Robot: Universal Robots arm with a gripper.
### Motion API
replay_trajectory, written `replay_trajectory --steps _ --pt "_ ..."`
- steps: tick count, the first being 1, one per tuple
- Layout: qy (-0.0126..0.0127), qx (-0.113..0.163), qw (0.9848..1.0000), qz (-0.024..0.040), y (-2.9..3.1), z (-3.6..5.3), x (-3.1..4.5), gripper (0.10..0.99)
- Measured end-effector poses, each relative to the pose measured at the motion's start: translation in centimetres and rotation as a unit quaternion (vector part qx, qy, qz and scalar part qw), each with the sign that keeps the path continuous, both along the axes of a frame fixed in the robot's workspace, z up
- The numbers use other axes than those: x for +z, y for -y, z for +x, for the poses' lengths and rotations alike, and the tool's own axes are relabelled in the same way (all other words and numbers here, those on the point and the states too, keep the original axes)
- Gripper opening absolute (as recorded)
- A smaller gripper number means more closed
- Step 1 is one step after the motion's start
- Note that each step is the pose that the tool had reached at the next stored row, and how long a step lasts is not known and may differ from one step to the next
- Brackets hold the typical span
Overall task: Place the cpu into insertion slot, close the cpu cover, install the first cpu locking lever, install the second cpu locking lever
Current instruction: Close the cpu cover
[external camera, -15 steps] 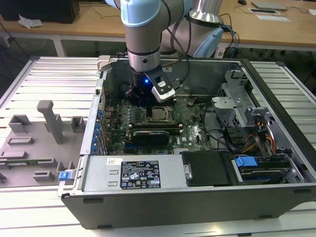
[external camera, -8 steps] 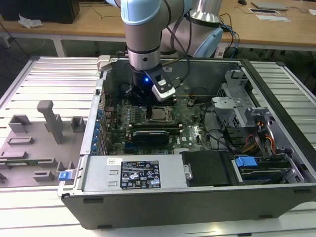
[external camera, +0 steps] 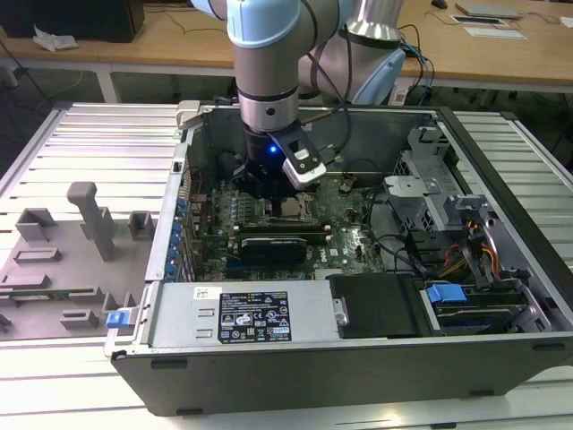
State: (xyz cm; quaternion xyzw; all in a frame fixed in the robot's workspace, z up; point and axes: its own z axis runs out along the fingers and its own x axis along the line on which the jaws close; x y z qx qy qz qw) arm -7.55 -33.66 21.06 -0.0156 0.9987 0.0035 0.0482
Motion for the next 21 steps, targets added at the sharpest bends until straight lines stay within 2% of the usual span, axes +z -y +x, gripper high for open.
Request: replay_trajectory --steps 4,9,11,15,19,21 --pt "-0.0001 0.000 1.0000 0.0030 0.01 0.08 -0.29 0.106" --pt "0.0000 0.000 0.9999 0.0133 0.00 0.09 -0.46 0.106" --pt "0.0000 0.000 0.9999 0.0150 -0.02 0.11 -0.47 0.106" --pt "0.0001 0.000 0.9998 0.0181 -0.06 0.15 -0.32 0.106" --pt "0.0001 0.000 0.9998 0.0186 -0.11 0.17 0.25 0.106" --pt "-0.0003 0.000 0.9998 0.0178 -0.11 0.16 0.27 0.106"
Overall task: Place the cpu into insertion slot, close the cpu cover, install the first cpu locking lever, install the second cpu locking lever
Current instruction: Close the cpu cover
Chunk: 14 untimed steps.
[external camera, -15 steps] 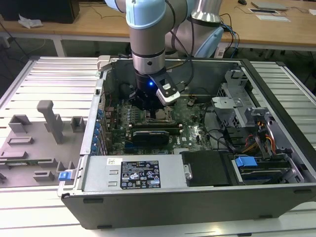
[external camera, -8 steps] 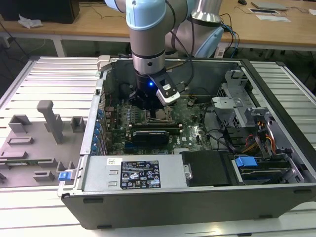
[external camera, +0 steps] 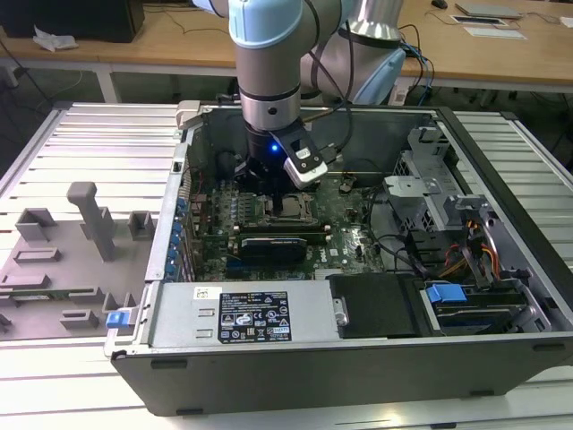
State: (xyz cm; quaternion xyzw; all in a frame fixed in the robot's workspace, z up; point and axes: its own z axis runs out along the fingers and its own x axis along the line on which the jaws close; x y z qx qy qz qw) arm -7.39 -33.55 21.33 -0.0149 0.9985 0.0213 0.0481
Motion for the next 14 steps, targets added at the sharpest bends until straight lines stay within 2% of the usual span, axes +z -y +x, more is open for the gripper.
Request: replay_trajectory --steps 3,8,14 --pt "-0.0008 0.000 1.0000 -0.0004 0.06 0.00 -0.05 0.106" --pt "-0.0010 0.000 1.0000 -0.0002 0.07 0.00 -0.61 0.106" --pt "-0.0009 0.003 0.9999 0.0145 -0.02 0.00 -0.69 0.106"
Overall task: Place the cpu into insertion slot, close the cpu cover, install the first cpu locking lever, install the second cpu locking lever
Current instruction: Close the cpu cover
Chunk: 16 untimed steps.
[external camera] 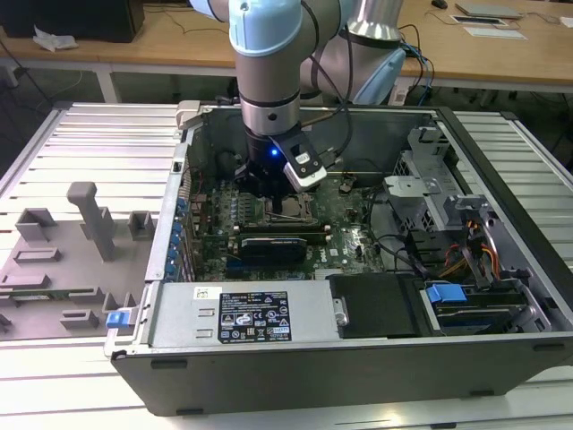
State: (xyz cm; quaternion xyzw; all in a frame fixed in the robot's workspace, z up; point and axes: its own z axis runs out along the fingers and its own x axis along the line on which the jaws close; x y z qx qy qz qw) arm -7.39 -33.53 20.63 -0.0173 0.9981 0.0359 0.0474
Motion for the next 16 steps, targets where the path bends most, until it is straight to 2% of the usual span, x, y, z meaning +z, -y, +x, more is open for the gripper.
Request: replay_trajectory --steps 10,16 --pt "0.0017 0.002 0.9998 0.0189 -0.10 0.01 -0.03 0.106" --pt "0.0015 0.002 0.9998 0.0199 -0.09 0.00 0.05 0.106"
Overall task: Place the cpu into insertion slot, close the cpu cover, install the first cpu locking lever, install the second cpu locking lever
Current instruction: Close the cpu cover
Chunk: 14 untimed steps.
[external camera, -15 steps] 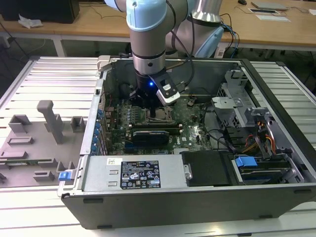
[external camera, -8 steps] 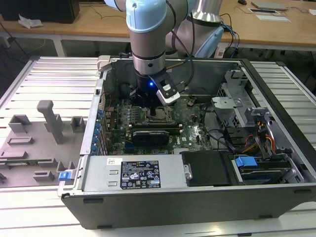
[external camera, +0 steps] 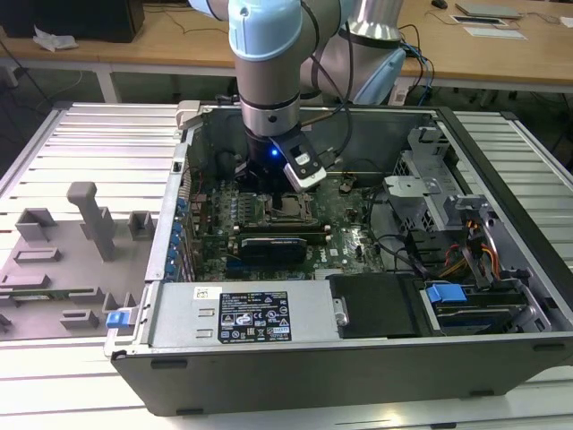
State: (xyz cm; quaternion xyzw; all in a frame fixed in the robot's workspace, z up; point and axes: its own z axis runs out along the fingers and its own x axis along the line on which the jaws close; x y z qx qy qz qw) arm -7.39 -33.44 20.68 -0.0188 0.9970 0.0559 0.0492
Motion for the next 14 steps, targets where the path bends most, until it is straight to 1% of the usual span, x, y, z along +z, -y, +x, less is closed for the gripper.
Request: replay_trajectory --steps 1,2,3,4,5,8,9,11,14 --pt "0.0000 0.000 1.0000 -0.0001 -0.01 0.00 0.22 0.106" --pt "0.0001 0.000 1.0000 -0.0017 -0.02 0.01 0.34 0.106" --pt "-0.0005 0.000 1.0000 -0.0061 0.00 0.00 0.38 0.106" --pt "-0.0013 0.000 0.9999 -0.0156 0.11 0.00 0.40 0.106" --pt "-0.0018 0.000 0.9998 -0.0202 0.35 0.00 0.42 0.106" --pt "-0.0019 0.000 0.9998 -0.0218 1.05 0.01 0.40 0.106" --pt "-0.0019 0.000 0.9998 -0.0218 1.19 0.01 0.38 0.106" --pt "-0.0019 0.000 0.9998 -0.0218 1.30 0.02 0.18 0.106" --pt "-0.0020 0.000 0.9998 -0.0212 1.31 0.02 -0.08 0.106"
